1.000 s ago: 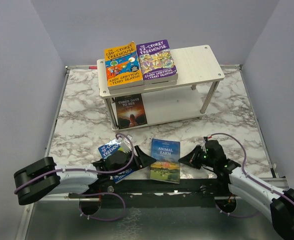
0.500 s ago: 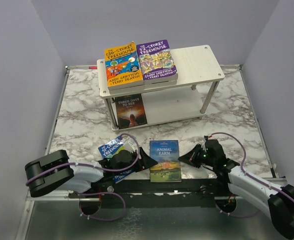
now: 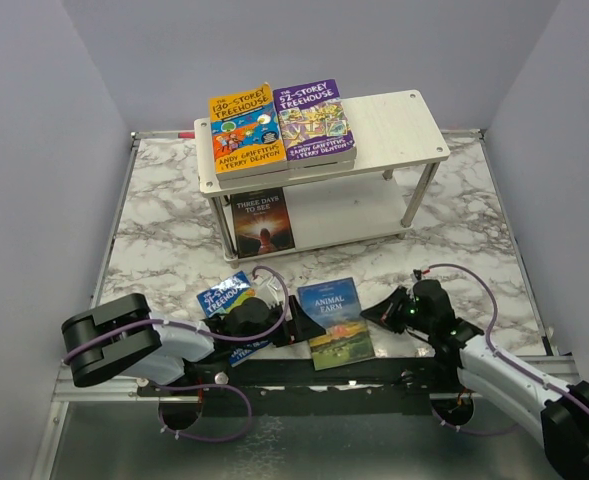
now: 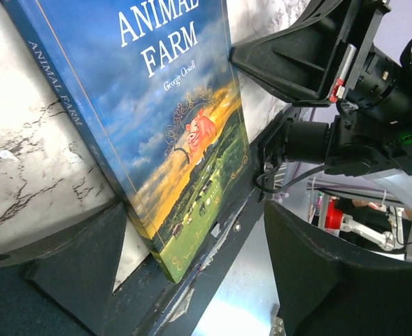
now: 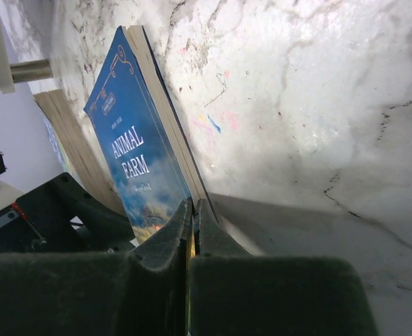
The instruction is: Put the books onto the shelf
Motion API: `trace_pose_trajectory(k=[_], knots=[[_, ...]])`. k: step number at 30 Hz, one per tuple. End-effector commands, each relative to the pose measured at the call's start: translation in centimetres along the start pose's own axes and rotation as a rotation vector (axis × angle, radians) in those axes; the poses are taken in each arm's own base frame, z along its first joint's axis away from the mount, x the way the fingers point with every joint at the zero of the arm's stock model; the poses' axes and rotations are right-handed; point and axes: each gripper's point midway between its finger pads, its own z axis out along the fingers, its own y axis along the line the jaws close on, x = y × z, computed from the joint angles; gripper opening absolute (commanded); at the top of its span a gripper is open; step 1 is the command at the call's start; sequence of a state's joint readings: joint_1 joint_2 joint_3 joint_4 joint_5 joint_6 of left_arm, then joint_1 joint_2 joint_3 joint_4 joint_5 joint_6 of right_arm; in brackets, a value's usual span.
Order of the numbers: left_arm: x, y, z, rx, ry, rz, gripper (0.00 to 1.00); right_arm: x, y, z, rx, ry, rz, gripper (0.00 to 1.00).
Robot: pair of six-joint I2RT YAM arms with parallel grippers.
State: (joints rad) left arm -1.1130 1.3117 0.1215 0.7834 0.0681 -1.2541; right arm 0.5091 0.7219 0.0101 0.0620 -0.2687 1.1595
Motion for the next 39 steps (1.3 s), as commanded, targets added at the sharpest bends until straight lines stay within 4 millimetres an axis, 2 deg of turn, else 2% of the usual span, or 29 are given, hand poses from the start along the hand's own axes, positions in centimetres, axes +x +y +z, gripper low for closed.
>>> trace_pose_trajectory(k=[1,5,7,8,10,14,16,17,25,34,39], knots=[[-1.8,-5.6,0.1,0.188,-0.059,-0.029,0.81,6.4,-4.2,-2.0,0.088,0.293,0.007,0.01],[-1.4,-3.7,-0.2,0.087,-0.04,-0.036,0.82,6.6,-4.4,-2.4,0.113,0.307,-0.015,0.01],[-1.3,-2.7,-0.2,0.004,-0.033,-0.017,0.86,6.3,-4.4,-2.6,0.134,0.302,-0.031,0.02],[-1.3,-2.0,-0.3,-0.042,-0.03,-0.007,0.88,6.3,-4.9,-2.7,0.155,0.297,-0.037,0.07],[-1.4,-1.1,-0.7,-0.111,-0.024,0.011,0.9,5.5,-4.1,-2.9,0.164,0.271,-0.064,0.13],[-0.6,0.5,-1.6,-0.203,0.019,0.009,0.91,4.7,-3.5,-3.5,0.195,0.245,-0.085,0.37],[0.2,1.2,-2.0,-0.236,0.057,0.005,0.91,4.5,-3.1,-3.9,0.201,0.244,-0.089,0.47],[0.5,1.5,-2.2,-0.251,0.074,0.003,0.91,4.5,-2.9,-4.2,0.205,0.242,-0.092,0.49],[2.5,3.6,-3.6,-0.381,0.197,0.031,0.93,4.9,-3.3,-5.9,0.26,0.28,-0.112,0.53],[5.6,1.7,-2.8,-0.376,0.314,0.054,0.95,6.0,-2.5,-5.8,0.208,0.352,-0.112,0.53],[6.4,1.9,-3.0,-0.386,0.326,0.041,0.96,6.1,-2.2,-5.7,0.191,0.365,-0.128,0.54]])
